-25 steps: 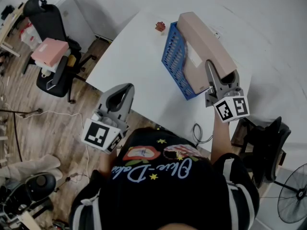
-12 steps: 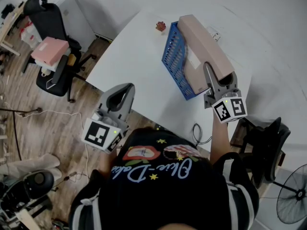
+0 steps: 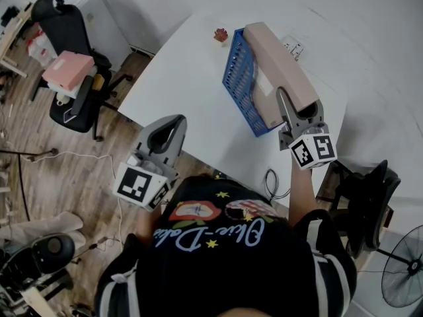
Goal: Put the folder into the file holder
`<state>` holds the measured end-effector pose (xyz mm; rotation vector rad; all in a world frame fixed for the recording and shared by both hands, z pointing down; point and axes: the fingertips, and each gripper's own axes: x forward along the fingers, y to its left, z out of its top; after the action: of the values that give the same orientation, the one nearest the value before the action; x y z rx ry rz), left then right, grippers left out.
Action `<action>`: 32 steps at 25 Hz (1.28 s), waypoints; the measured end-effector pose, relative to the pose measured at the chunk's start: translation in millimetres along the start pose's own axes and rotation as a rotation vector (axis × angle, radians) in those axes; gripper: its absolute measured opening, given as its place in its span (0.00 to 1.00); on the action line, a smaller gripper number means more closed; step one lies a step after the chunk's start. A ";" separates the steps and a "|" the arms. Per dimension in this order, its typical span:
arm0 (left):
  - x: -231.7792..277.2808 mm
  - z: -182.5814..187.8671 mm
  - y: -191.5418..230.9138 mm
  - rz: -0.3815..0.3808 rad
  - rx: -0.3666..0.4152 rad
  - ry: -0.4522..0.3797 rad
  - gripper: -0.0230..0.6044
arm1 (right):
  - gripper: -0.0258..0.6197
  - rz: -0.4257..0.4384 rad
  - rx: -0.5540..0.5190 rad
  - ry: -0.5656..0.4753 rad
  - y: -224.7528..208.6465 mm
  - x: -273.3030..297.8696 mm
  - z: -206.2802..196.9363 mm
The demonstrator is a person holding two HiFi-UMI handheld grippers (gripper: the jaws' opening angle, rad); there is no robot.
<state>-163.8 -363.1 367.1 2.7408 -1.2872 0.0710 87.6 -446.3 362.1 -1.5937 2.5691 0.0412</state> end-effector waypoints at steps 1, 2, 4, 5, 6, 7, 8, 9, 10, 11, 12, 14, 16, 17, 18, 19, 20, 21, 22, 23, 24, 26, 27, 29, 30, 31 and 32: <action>0.1 -0.2 -0.7 -0.001 -0.002 0.002 0.04 | 0.46 0.001 -0.002 0.001 0.5 -0.3 -0.3; 0.0 -0.5 -1.1 -0.002 -0.002 0.004 0.04 | 0.46 0.003 -0.004 0.002 1.1 -0.3 -0.5; -0.7 -1.3 -1.0 0.000 0.001 0.007 0.04 | 0.46 0.007 -0.004 0.010 2.0 0.3 -1.4; -1.0 -1.4 -0.9 0.002 0.003 0.008 0.04 | 0.46 0.011 -0.002 0.016 2.3 0.3 -2.4; -1.3 -1.2 -1.0 0.001 0.005 0.008 0.04 | 0.46 0.016 0.000 0.023 2.6 -0.1 -3.6; -1.5 -0.9 -1.4 -0.001 0.007 0.006 0.04 | 0.46 0.021 0.003 0.028 2.8 -0.7 -4.5; -1.6 -0.4 -1.9 -0.003 0.008 0.003 0.04 | 0.46 0.023 0.006 0.029 2.7 -1.5 -5.2; -1.5 0.0 -2.6 -0.006 0.008 0.001 0.04 | 0.46 0.022 0.008 0.027 2.3 -2.4 -5.6; -1.3 0.2 -3.5 -0.009 0.008 0.001 0.04 | 0.46 0.018 0.009 0.025 1.6 -3.3 -5.7; -1.0 0.4 -4.7 -0.012 0.009 0.002 0.04 | 0.46 0.013 0.009 0.023 0.9 -4.0 -5.4; -0.6 0.6 -5.9 -0.015 0.010 0.003 0.04 | 0.46 0.005 0.008 0.021 0.1 -4.5 -4.5; 0.1 1.0 -8.0 -0.018 0.008 0.006 0.04 | 0.47 -0.009 0.012 0.007 -2.0 -6.7 -0.5; 1.1 1.2 -9.4 -0.018 0.010 0.012 0.04 | 0.50 -0.018 0.032 -0.017 -4.2 -10.8 5.8; 1.7 0.7 -10.3 -0.021 0.011 0.016 0.04 | 0.51 -0.021 0.034 -0.022 -4.7 -12.9 8.6; 2.6 -0.1 -11.6 -0.025 0.011 0.019 0.04 | 0.51 -0.023 0.029 -0.023 -4.7 -15.2 11.3; 3.7 -1.0 -13.2 -0.031 0.010 0.021 0.04 | 0.52 -0.026 0.019 -0.024 -4.4 -17.9 14.4; 5.2 -1.6 -15.2 -0.040 0.010 0.021 0.04 | 0.52 -0.029 0.009 -0.025 -4.1 -20.8 17.7; 7.4 -1.5 -17.3 -0.052 0.011 0.019 0.04 | 0.52 -0.035 0.000 -0.028 -3.9 -24.0 21.3; 10.1 -1.0 -19.5 -0.065 0.012 0.018 0.04 | 0.52 -0.043 -0.009 -0.032 -4.0 -27.8 25.3; 13.3 -0.6 -21.7 -0.079 0.014 0.019 0.04 | 0.52 -0.052 -0.016 -0.039 -4.3 -32.3 29.9; 16.7 -0.2 -24.2 -0.094 0.016 0.021 0.04 | 0.52 -0.062 -0.022 -0.049 -4.7 -37.4 35.0; 23.4 0.0 -30.9 -0.129 0.017 0.018 0.04 | 0.52 -0.080 -0.030 -0.080 -5.1 -49.5 46.8; 26.6 -0.2 -34.5 -0.146 0.018 0.018 0.04 | 0.52 -0.089 -0.032 -0.099 -4.8 -56.2 53.2; 33.3 -1.1 -42.0 -0.178 0.019 0.025 0.04 | 0.52 -0.101 -0.038 -0.131 -2.7 -69.7 64.5; 36.8 -1.8 -46.5 -0.195 0.020 0.029 0.04 | 0.52 -0.104 -0.041 -0.137 -1.3 -75.7 68.1; 40.5 -2.6 -51.8 -0.214 0.019 0.030 0.04 | 0.52 -0.108 -0.045 -0.138 0.1 -81.1 70.3; 44.3 -3.3 -57.4 -0.233 0.019 0.032 0.04 | 0.52 -0.112 -0.050 -0.136 1.5 -85.8 71.4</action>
<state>-91.3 -360.2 369.7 2.8716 -0.9556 0.1062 130.1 -363.1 301.0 -1.6869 2.3911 0.1982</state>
